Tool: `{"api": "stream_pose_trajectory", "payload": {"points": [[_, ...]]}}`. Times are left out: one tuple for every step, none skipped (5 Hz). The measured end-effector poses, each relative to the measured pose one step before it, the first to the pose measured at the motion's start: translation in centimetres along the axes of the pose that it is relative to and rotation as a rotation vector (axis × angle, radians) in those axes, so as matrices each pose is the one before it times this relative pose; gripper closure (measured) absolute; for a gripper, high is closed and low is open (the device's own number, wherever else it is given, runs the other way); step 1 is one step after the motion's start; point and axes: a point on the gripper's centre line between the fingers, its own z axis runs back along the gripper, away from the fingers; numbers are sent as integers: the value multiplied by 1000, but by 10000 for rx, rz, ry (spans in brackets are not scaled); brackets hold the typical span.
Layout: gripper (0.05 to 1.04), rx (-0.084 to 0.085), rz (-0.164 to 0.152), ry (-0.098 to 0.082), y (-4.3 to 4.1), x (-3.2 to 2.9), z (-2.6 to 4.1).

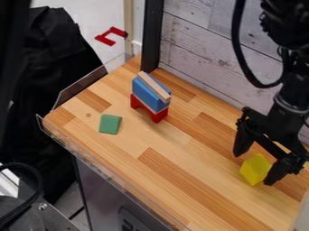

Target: Put the yellow cube on top of the tower

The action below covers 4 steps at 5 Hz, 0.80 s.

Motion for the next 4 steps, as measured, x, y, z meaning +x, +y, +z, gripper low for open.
{"api": "stream_pose_trajectory", "payload": {"points": [[85,-120,80,219,96,196,-1431],[85,-27,173,189,760,563,-838],[127,-81,115,106,242,403,-452],[378,-65,-6,64,-55,274,-373]]}}
